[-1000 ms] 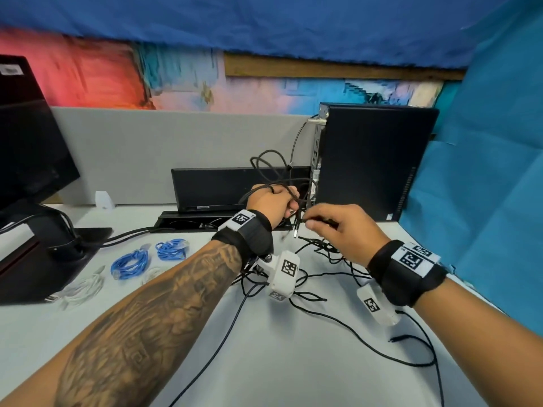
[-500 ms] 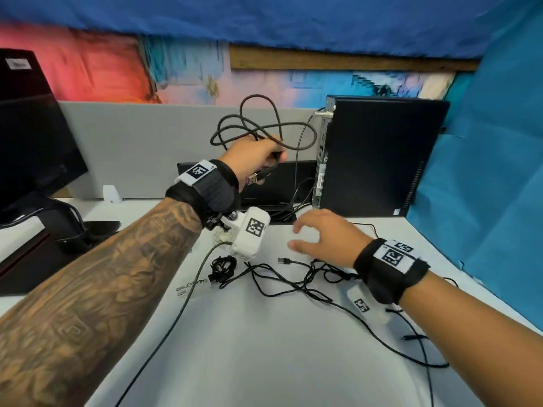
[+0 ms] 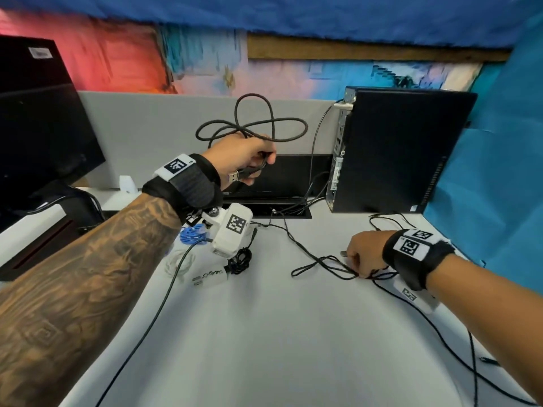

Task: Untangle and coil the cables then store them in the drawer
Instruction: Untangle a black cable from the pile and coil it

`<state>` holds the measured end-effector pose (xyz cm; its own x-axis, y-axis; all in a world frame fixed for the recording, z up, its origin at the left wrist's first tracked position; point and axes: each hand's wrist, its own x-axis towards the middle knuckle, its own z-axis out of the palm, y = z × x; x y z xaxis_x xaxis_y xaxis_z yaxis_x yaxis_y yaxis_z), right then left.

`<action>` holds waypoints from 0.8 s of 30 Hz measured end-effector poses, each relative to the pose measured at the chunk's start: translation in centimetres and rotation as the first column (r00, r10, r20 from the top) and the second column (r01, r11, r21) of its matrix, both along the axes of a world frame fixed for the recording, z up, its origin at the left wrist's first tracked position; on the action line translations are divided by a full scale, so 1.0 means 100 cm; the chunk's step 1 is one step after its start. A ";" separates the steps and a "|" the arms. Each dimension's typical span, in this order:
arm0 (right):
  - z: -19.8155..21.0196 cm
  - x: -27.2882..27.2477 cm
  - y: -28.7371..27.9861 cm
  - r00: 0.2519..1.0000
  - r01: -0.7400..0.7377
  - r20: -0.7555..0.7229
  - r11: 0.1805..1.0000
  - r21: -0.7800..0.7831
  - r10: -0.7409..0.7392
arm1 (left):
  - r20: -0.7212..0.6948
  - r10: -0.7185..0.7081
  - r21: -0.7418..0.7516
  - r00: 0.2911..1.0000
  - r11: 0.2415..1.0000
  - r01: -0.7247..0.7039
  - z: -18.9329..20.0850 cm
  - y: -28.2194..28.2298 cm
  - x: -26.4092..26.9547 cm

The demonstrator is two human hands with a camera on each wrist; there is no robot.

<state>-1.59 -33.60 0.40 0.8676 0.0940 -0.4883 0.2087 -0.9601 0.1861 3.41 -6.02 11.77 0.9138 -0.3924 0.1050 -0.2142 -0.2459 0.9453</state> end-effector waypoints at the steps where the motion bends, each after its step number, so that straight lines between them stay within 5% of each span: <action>1: 0.003 0.000 -0.002 1.000 0.015 -0.018 0.998 -0.065 -0.017 | -0.005 -0.003 0.013 1.000 1.000 0.003 -0.001 -0.001 -0.001; 4: 0.006 0.002 0.000 0.996 0.045 0.086 0.998 -0.049 -0.040 | 0.006 -0.029 0.044 1.000 0.999 0.028 -0.005 -0.004 -0.007; 7: -0.002 0.009 0.020 0.961 0.004 0.264 0.955 0.296 -0.086 | 0.000 -0.048 0.055 0.999 0.997 0.048 -0.008 -0.010 -0.010; 9: -0.015 0.013 0.038 0.974 -0.076 0.226 0.923 0.377 -0.012 | -0.011 -0.065 0.068 0.998 0.996 0.066 -0.010 -0.014 -0.013; 19: -0.016 0.025 -0.005 0.979 0.114 0.171 0.993 -0.036 -0.106 | -0.185 -0.254 0.219 0.949 0.931 0.292 -0.037 -0.026 -0.020; 20: -0.009 0.022 -0.013 0.974 0.116 0.193 0.993 0.002 -0.114 | -0.208 -0.261 0.206 0.943 0.930 0.303 -0.040 -0.028 -0.022; 22: 0.008 0.016 -0.020 0.935 0.077 0.301 0.938 0.339 -0.185 | -0.232 -0.280 0.156 0.932 0.935 0.319 -0.045 -0.032 -0.025; 24: 0.029 0.004 -0.013 0.897 -0.097 0.341 0.627 0.773 -0.281 | -0.262 -0.301 0.108 0.917 0.935 0.338 -0.051 -0.037 -0.026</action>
